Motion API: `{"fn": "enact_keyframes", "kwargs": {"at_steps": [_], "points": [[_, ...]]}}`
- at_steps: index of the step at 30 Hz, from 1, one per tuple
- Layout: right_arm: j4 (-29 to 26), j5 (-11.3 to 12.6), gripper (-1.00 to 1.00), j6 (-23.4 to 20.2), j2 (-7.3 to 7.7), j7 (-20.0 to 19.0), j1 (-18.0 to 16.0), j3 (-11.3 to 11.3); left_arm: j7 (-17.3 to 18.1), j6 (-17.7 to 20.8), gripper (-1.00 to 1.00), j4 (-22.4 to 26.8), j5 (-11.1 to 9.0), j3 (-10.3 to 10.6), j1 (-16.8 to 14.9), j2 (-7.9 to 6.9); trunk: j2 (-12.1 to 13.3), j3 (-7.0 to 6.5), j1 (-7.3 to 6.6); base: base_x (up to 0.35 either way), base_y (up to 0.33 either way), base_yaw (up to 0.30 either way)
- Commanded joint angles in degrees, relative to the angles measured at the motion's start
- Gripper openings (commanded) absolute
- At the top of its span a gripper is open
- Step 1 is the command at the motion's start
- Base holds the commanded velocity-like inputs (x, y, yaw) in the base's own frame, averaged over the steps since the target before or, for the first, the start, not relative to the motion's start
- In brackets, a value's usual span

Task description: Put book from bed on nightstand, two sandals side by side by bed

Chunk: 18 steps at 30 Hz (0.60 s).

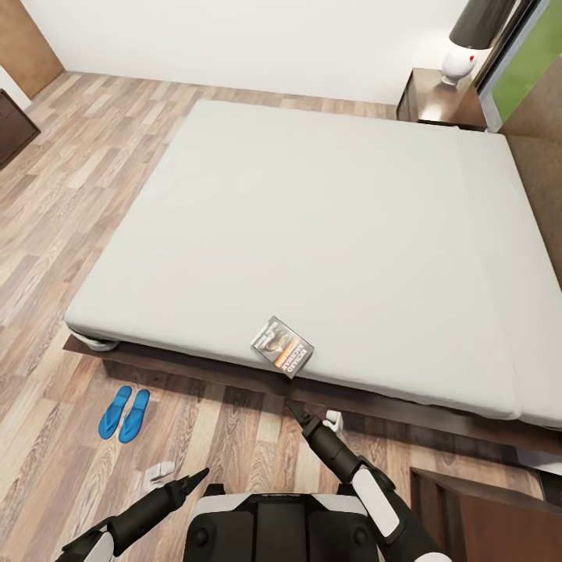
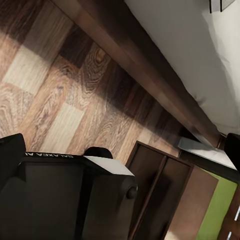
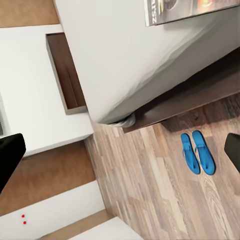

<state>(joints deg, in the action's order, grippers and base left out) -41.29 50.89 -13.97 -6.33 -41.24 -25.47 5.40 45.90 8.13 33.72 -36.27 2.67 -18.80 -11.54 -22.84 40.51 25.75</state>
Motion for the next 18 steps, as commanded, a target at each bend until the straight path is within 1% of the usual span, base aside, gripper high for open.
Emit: {"fn": "enact_keyframes", "kwargs": {"at_steps": [1,3,4,6,7,8,13,18], "points": [[-0.01,0.66,1.0,-0.53,0.02,-0.05,-0.01,-0.07,0.06,0.51,1.0,0.03,-0.61,0.23,-0.01,-0.06,-0.08,0.06,0.03,0.0,0.0,0.002],[-0.02,1.19,1.0,-0.5,0.05,0.0,-0.01,-0.44,0.06,0.52,1.0,0.03,-0.61,0.25,-0.01,-0.06,-0.08,0.06,0.03,0.0,0.0,0.001],[0.01,1.96,1.0,-0.48,0.07,0.04,-0.01,-0.81,0.06,0.54,1.0,0.03,-0.63,0.24,-0.01,-0.06,-0.08,0.06,0.03,0.0,0.0,0.0],[0.03,4.78,1.0,-0.4,0.08,0.18,-0.01,-1.73,0.08,0.53,1.0,0.03,-0.61,0.24,-0.01,-0.06,-0.08,0.06,0.03,0.0,0.0,0.0],[0.04,5.32,1.0,-0.39,0.08,0.2,-0.01,-1.83,0.08,0.52,1.0,0.03,-0.62,0.24,-0.01,-0.06,-0.08,0.06,0.03,0.0,0.0,0.0],[0.05,6.49,1.0,-0.34,0.09,0.29,-0.01,-2.03,0.09,0.55,1.0,0.03,-0.62,0.23,-0.01,-0.06,-0.08,0.06,0.03,0.0,0.0,0.0],[0.07,7.65,1.0,-0.28,0.09,0.37,0.0,-2.21,0.07,0.55,1.0,0.03,-0.63,0.23,-0.01,-0.06,-0.08,0.06,0.03,0.0,0.0,0.0],[0.12,7.81,1.0,-0.27,0.09,0.34,-0.01,-2.17,0.14,0.57,1.0,0.05,-0.58,0.23,-0.01,-0.06,-0.08,0.06,0.03,0.0,0.0,0.0]]}}
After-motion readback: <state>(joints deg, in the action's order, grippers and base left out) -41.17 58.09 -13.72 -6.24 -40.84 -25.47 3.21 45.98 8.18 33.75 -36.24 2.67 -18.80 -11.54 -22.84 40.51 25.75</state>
